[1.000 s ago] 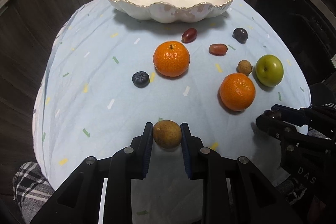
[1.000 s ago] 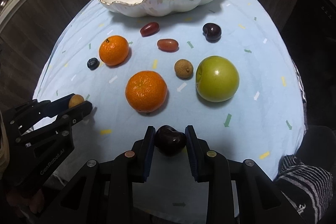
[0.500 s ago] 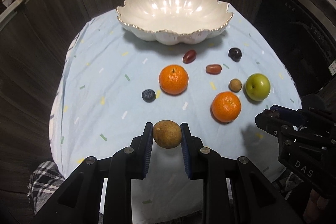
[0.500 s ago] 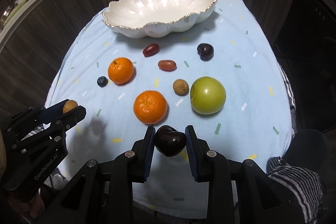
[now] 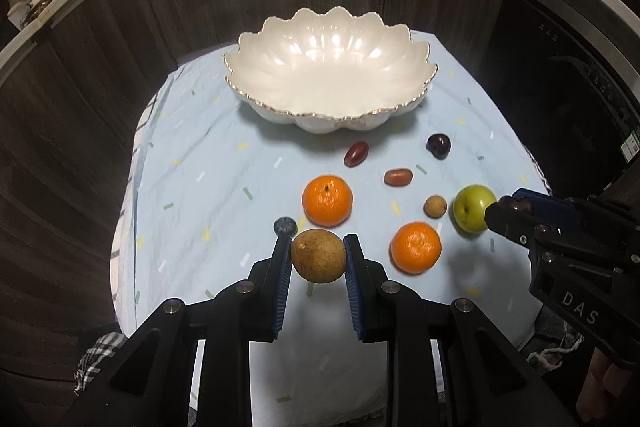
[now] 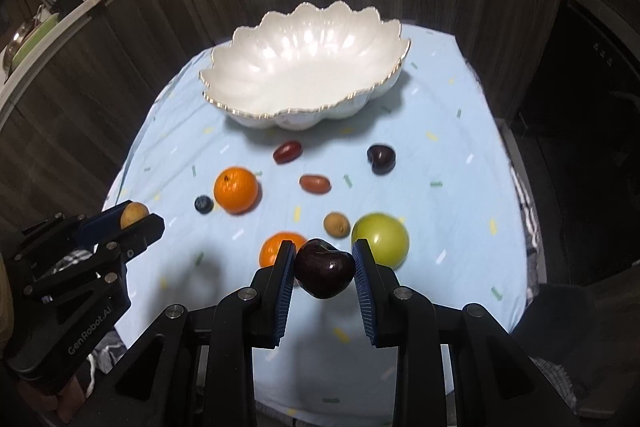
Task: Organize fruits
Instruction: 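Carry the longan with the left tool while the right tool carries the cherry over the bowl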
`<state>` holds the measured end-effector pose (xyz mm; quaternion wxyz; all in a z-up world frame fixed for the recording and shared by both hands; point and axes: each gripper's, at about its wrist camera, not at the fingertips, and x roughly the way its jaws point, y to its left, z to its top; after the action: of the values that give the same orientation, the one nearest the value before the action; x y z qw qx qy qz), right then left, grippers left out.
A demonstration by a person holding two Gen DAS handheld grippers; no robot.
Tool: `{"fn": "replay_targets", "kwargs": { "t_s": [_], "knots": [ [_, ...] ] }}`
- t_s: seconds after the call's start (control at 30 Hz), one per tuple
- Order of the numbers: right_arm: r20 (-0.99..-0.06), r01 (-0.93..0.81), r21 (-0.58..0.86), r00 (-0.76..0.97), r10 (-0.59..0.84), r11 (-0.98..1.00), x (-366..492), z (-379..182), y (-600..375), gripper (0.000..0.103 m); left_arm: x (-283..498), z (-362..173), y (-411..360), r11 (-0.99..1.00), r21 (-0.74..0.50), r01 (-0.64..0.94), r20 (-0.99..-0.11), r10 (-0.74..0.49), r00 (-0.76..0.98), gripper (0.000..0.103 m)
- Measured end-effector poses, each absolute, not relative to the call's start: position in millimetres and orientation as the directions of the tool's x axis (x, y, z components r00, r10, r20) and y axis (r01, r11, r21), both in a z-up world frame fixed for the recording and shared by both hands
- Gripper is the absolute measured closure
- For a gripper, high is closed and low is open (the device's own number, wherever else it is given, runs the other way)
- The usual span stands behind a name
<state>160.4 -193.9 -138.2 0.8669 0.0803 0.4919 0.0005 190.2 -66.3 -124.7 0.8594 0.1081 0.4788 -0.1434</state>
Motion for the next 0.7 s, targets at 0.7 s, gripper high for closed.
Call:
{"fn": "replay_targets", "kwargs": {
  "t_s": [0.7],
  "knots": [
    [-0.791, 0.067, 0.093, 0.611, 0.033, 0.993, 213.3, -93.9, -212.0, 0.073, 245.1, -84.9, -76.7, 0.941, 0.046, 0.336, -0.804, -0.165, 0.571, 0.077]
  ]
}}
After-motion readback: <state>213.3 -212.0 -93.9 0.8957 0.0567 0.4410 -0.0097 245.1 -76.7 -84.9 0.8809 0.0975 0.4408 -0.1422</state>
